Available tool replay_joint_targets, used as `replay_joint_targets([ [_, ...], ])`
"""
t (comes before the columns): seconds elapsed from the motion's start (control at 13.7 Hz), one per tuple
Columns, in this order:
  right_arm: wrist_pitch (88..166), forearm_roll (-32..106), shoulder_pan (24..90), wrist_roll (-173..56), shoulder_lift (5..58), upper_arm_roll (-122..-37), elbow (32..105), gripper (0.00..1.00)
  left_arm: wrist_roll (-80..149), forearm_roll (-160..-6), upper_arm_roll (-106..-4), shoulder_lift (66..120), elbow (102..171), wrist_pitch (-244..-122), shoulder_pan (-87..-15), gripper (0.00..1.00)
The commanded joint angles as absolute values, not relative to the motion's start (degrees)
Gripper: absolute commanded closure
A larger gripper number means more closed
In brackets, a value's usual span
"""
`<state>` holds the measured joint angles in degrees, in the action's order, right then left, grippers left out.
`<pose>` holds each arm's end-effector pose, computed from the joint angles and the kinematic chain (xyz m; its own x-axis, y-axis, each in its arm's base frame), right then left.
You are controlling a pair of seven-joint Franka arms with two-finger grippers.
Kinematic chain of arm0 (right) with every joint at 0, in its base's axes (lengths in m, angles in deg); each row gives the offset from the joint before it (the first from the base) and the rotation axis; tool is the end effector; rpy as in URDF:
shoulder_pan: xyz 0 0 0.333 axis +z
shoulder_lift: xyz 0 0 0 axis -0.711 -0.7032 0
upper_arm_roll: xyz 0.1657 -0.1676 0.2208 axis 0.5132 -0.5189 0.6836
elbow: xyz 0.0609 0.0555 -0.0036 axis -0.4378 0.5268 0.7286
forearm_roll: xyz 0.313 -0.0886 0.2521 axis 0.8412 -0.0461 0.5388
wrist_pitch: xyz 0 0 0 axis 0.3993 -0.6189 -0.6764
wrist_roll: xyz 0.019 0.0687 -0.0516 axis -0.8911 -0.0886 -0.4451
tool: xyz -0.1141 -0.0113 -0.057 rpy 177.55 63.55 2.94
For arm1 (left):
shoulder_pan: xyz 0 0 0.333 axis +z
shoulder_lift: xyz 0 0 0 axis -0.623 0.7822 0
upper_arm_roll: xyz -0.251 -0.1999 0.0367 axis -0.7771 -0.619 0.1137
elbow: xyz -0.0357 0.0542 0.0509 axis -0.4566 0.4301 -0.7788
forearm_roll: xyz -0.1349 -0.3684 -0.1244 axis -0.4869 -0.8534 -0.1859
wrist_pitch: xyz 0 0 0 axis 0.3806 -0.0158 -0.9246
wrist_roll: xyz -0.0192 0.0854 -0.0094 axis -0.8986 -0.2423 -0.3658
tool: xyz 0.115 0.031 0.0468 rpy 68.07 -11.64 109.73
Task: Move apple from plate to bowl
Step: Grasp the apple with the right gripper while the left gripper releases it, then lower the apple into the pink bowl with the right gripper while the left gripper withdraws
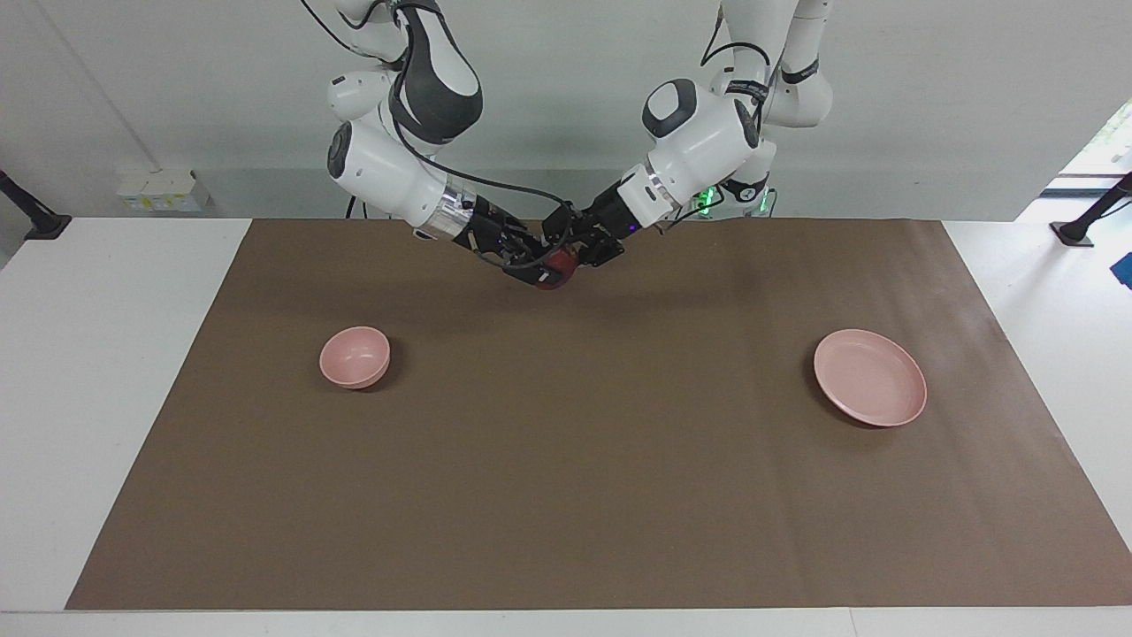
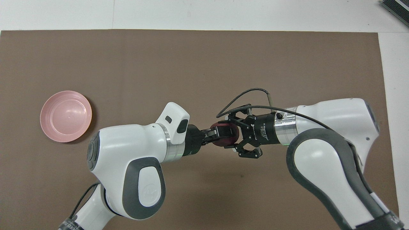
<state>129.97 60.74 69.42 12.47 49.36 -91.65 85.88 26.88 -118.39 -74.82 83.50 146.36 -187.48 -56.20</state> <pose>0.5205 0.2365 0.4435 0.3004 -0.6399 -0.7073 -0.9532 -0.2282 -0.1984 0.4576 -0.4039 0.4571 0.9876 0.1467 -0.0556 0.1363 -0.6269 0.7671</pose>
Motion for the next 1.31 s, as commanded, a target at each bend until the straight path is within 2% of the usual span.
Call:
replay_joint_targets([
  [0.0, 130.43, 59.98, 69.32, 11.16, 49.51, -91.53, 85.98, 1.00, 29.09, -119.49, -74.56, 82.06, 146.69, -185.20, -56.29, 0.00],
  [0.58, 130.08, 59.89, 67.21, 10.37, 49.42, -91.79, 85.81, 1.00, 33.23, -119.31, -74.38, 82.15, 146.25, -185.11, -56.20, 0.00],
  [1.02, 126.91, 50.07, 57.20, 10.37, 49.16, -91.80, 85.81, 1.00, 33.23, -118.96, -74.29, 82.24, 146.25, -185.11, -56.20, 0.00],
  [1.24, 127.00, 41.48, 54.64, 11.07, 48.90, -91.88, 85.37, 1.00, 33.41, -118.35, -73.94, 82.50, 146.16, -185.20, -55.68, 0.00],
])
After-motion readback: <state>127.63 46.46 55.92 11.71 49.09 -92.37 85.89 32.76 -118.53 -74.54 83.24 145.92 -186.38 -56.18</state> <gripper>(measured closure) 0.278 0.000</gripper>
